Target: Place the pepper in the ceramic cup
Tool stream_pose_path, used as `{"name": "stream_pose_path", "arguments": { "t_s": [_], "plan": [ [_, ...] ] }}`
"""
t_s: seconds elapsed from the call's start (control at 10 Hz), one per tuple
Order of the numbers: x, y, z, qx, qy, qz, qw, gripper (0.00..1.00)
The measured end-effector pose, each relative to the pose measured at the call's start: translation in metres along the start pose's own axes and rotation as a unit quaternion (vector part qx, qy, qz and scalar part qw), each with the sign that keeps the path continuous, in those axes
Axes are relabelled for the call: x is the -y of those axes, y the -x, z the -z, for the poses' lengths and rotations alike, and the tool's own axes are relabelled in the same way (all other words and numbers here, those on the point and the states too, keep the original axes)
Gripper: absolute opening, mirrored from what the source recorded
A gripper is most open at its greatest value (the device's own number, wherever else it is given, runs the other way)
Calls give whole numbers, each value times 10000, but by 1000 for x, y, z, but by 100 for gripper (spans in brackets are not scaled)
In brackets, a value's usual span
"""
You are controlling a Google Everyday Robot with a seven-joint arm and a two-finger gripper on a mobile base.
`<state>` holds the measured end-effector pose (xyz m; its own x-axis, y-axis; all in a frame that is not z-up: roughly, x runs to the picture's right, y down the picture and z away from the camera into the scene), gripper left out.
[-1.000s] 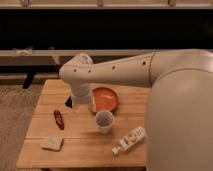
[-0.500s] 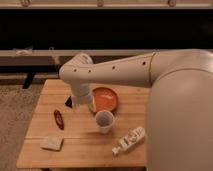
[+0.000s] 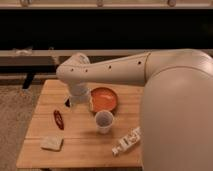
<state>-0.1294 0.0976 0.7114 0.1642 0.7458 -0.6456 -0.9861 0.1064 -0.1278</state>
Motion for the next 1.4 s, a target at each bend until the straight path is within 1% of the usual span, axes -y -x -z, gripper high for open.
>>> {"name": "stream_pose_path", "arguments": {
  "t_s": [0.1,0.2,0.3,0.4,0.5,0.6,0.7,0.8,1.0,1.1,1.3,1.4],
  "plan": [
    [-20,11,-2,32,11,255,9997,65],
    [-34,20,-5,52,2,430,9991,65],
    [-61,30,-10,74,9,730,9973,65],
    [-82,37,-17,93,-39,1015,9948,65],
    [-99,39,-24,85,-70,1246,9921,65],
    [-117,38,-34,67,-110,1499,9886,65],
    [-134,36,-52,44,-139,1796,9836,65],
    [-144,34,-67,8,-129,1989,9799,65],
    [-157,34,-89,-79,-133,2158,9763,65],
    [-162,37,-99,-113,-165,2221,9748,65],
    [-167,43,-108,-164,-244,2269,9735,65],
    [-170,46,-111,-173,-260,2272,9733,65]
  ]
}}
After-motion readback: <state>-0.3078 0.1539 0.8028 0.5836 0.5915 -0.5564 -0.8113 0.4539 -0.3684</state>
